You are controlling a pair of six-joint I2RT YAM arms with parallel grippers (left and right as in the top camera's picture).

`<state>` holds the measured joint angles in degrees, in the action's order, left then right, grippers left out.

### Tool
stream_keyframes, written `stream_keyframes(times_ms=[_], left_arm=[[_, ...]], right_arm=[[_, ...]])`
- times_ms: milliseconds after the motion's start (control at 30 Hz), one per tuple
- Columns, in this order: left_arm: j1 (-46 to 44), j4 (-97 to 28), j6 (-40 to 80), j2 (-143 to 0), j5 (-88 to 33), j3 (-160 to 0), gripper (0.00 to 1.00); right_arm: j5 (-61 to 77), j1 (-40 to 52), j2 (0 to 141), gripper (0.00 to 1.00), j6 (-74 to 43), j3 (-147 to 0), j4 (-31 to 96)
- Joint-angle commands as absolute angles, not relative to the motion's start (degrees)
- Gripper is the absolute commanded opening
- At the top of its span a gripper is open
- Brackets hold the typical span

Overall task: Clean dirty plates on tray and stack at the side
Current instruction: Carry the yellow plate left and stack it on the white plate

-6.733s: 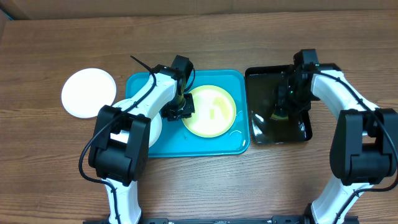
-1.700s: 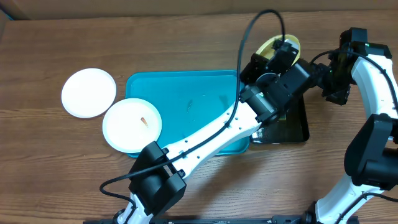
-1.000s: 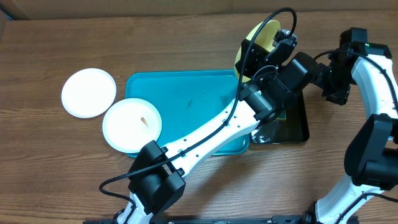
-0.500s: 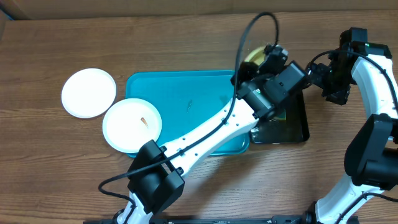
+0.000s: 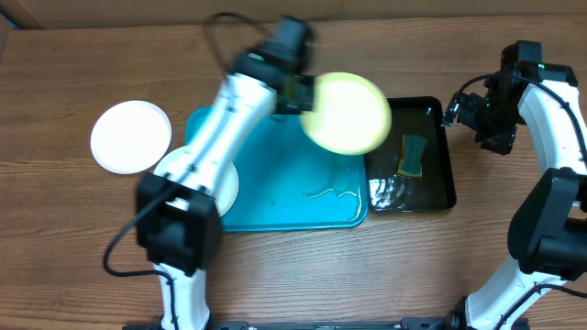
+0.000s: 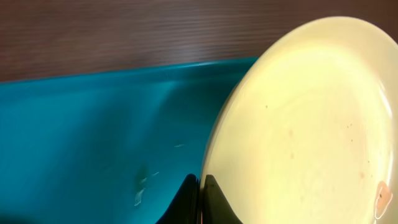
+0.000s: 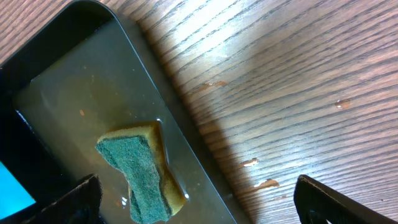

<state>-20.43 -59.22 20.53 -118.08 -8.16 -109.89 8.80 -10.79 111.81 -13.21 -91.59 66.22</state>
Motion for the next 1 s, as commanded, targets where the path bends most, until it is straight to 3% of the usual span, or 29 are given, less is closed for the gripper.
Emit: stream_keyframes(times_ms=[0,300,567,733,967], left_arm=[[-11.75,-62.89,22.98,-116.46,-16.19,-111.07,0.05],[13.54,-74.26,21.19,-116.44,-15.70,-111.07,0.04],[31.24,-78.19,21.43,-116.46,-2.02,-110.65,0.04],[36.56,-78.19,21.23,-116.46,-3.95,-110.61,0.04],[36.93,-75.81,21.47,-116.51,-1.83,-110.56,0.04]], right_arm=[[9.10,-10.72,111.33,1.00,-13.13,-92.23,66.11],[9.10,-10.72,111.33,1.00,-13.15,-92.23,66.11],[9.10,-10.72,111.33,1.00,-13.13,-92.23,66.11],[9.10,-10.72,111.33,1.00,-13.13,-92.23,66.11],[9.10,-10.72,111.33,1.00,-13.13,-92.23,66.11]])
